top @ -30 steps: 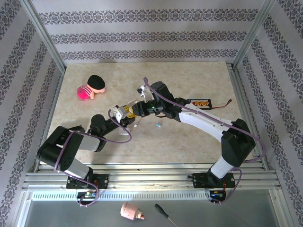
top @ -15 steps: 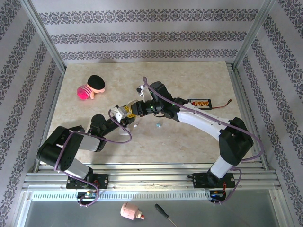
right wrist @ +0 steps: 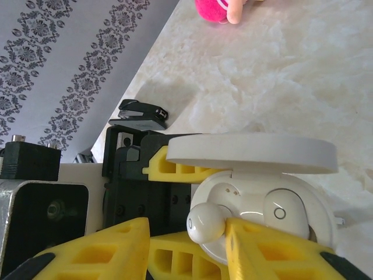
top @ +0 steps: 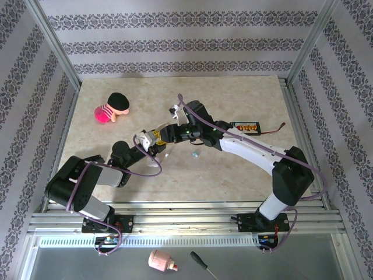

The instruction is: Insert the wireless bluetooth earbuds into the charging case

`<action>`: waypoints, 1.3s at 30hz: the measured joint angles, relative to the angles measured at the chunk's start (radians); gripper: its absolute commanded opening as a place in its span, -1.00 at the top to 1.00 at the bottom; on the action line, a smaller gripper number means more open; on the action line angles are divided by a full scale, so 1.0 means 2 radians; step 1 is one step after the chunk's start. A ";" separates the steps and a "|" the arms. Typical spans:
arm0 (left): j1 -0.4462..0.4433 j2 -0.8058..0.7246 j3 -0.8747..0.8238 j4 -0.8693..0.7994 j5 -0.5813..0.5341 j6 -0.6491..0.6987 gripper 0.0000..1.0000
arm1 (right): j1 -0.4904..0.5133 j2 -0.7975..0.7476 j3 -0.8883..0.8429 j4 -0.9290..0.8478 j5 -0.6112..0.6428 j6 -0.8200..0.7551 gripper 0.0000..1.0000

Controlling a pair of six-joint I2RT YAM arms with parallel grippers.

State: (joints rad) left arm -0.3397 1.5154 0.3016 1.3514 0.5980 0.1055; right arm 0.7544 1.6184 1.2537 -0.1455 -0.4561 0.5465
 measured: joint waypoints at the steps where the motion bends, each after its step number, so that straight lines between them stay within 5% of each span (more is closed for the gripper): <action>1: 0.000 -0.001 0.000 0.000 0.000 0.000 0.47 | -0.001 -0.002 0.000 -0.002 0.000 -0.001 0.16; 11: 0.000 -0.001 0.000 0.006 -0.005 0.003 0.46 | -0.003 -0.034 -0.012 -0.008 0.002 -0.017 -0.12; 18: 0.000 -0.001 -0.006 0.006 0.000 0.041 0.46 | -0.014 -0.086 -0.030 -0.007 0.037 -0.023 -0.58; 28: 0.000 -0.001 -0.012 0.007 0.031 0.098 0.45 | -0.046 -0.006 0.028 -0.039 0.057 0.018 -0.61; 39: 0.000 -0.001 0.001 0.010 0.025 0.085 0.45 | -0.052 -0.023 -0.033 -0.030 0.019 0.053 -0.64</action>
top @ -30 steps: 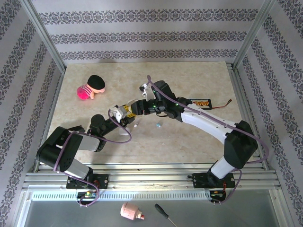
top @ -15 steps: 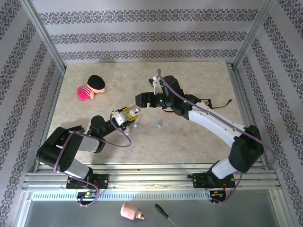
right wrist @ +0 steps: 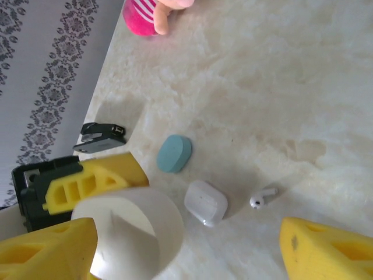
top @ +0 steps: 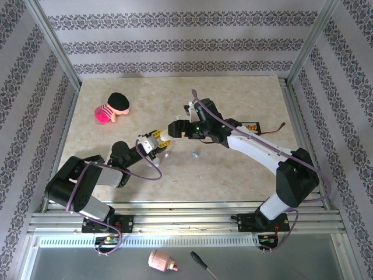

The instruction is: Insert the wireless bluetooth earbuds into the charging case

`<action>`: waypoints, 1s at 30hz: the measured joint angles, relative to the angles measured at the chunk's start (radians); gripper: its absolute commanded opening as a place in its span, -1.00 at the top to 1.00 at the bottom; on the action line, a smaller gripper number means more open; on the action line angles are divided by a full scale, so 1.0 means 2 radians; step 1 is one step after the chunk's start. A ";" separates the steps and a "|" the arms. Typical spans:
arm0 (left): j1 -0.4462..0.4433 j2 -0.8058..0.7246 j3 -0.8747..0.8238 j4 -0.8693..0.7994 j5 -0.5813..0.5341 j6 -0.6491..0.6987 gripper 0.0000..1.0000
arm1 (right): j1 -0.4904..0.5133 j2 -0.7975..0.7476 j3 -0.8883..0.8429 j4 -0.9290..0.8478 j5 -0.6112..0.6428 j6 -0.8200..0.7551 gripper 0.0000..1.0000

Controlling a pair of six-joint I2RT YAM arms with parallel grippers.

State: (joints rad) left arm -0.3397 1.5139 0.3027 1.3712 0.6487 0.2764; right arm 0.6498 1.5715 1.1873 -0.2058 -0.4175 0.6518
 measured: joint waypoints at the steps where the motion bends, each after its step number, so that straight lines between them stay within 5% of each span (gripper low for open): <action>1: 0.000 0.000 0.001 0.001 -0.001 -0.005 0.45 | -0.004 -0.008 -0.011 0.008 -0.006 0.008 -0.64; 6: 0.000 0.000 0.014 0.001 -0.007 -0.056 0.45 | -0.024 -0.039 -0.062 0.083 -0.057 0.063 -0.63; 15: -0.004 -0.011 0.039 0.002 -0.006 -0.130 0.46 | -0.039 -0.008 -0.163 0.367 -0.156 0.272 -0.45; 22: -0.015 -0.011 0.039 -0.002 -0.001 -0.134 0.46 | -0.039 0.059 -0.183 0.565 -0.182 0.399 0.03; 26: -0.019 -0.011 0.039 -0.008 -0.002 -0.135 0.46 | -0.039 0.068 -0.188 0.613 -0.184 0.428 0.42; 30: -0.020 -0.010 0.039 -0.008 -0.005 -0.135 0.42 | -0.039 0.068 -0.193 0.625 -0.185 0.434 0.51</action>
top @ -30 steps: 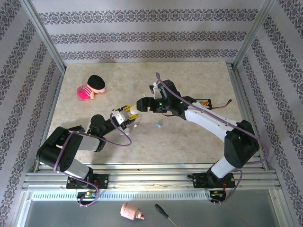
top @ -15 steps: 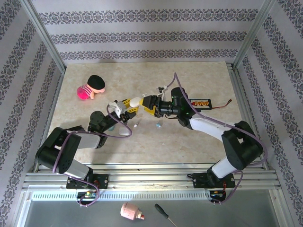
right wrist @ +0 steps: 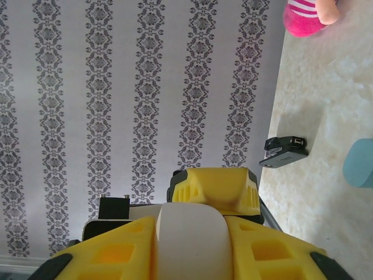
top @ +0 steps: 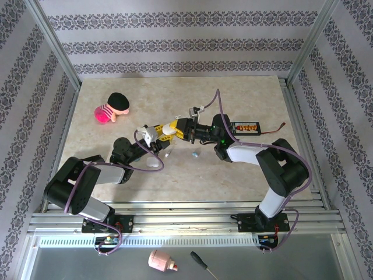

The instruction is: Insert the wireless bluetooth earbuds into the charging case

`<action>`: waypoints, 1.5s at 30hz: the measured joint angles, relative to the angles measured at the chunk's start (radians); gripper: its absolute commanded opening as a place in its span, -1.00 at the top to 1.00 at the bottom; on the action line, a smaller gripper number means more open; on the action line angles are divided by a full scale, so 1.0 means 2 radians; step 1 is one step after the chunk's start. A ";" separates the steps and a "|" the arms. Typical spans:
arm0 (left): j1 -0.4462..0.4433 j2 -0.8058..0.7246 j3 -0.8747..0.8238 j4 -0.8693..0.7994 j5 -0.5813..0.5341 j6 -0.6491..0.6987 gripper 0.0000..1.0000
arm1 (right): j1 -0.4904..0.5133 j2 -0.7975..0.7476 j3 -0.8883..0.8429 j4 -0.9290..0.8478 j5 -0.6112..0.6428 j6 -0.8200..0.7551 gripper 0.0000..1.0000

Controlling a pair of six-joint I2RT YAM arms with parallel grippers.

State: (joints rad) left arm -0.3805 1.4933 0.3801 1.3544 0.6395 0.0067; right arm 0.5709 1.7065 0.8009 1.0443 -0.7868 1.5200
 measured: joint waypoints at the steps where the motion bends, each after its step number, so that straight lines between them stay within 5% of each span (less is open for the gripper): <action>1: 0.000 0.001 0.000 0.000 0.000 0.000 0.35 | 0.000 0.000 -0.001 0.001 0.000 0.000 0.52; 7: -0.004 0.006 -0.002 0.005 -0.012 0.006 -0.58 | -0.010 0.000 -0.004 -0.033 0.006 -0.045 0.49; 13: 0.002 -0.007 -0.035 0.001 -0.046 0.015 -0.96 | -0.048 0.000 -0.003 -0.121 0.035 -0.130 0.48; 23: 0.008 -0.132 -0.038 -0.194 -0.138 0.060 -0.99 | -0.102 0.066 0.102 -0.319 0.128 -0.303 0.46; 33: 0.008 -0.187 0.037 -0.453 -0.260 0.028 -0.99 | -0.121 0.191 0.221 -0.409 0.170 -0.345 0.37; 45: 0.026 -0.145 0.165 -0.724 -0.260 -0.056 -0.99 | -0.127 0.185 0.245 -0.476 0.216 -0.412 -0.44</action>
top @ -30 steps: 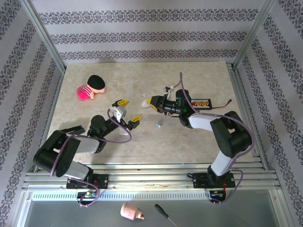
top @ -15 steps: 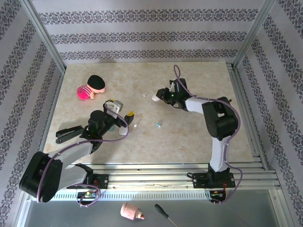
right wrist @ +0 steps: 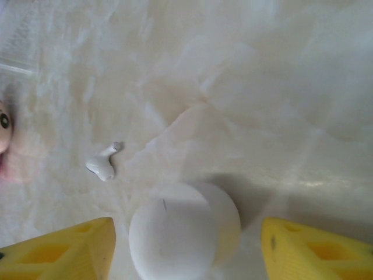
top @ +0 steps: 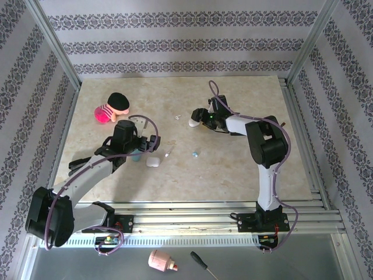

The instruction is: Insert the wireless bluetooth earbuds into the charging case

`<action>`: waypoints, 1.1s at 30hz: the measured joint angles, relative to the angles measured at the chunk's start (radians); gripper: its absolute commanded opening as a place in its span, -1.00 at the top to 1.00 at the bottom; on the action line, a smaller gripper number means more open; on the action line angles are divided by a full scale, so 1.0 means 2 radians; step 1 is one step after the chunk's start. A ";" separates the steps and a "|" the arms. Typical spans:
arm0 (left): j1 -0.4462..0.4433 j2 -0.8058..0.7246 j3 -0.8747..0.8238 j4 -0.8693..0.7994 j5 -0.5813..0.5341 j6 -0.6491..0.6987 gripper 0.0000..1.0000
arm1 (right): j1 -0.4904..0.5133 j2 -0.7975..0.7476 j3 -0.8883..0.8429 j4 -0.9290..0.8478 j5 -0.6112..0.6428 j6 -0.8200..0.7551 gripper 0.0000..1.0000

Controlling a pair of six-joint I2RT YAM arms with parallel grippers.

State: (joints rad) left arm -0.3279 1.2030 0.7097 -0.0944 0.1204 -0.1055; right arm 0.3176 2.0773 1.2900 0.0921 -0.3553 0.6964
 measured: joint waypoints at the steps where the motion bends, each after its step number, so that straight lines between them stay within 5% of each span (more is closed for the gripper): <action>1: 0.005 0.010 0.012 -0.023 0.006 -0.010 -0.99 | -0.001 -0.012 -0.005 -0.008 0.010 -0.013 -0.47; 8: 0.034 0.064 0.077 -0.127 0.041 -0.086 -0.99 | 0.017 -0.136 -0.069 -0.021 0.042 -0.147 -0.61; 15: 0.109 0.051 0.025 -0.135 0.116 -0.186 -0.99 | 0.132 -0.216 -0.143 -0.010 0.020 -0.339 -0.66; 23: 0.179 0.019 -0.044 -0.121 0.196 -0.251 -0.99 | 0.222 -0.173 -0.152 -0.015 -0.050 -0.483 -0.65; 33: 0.203 -0.042 -0.066 -0.121 0.217 -0.257 -0.99 | 0.246 -0.067 -0.073 -0.026 -0.076 -0.553 -0.66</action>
State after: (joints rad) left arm 0.0776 1.1183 0.5770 -0.3355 0.5549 -0.6189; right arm 0.8101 1.9438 1.1442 0.0410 -0.5072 -0.4095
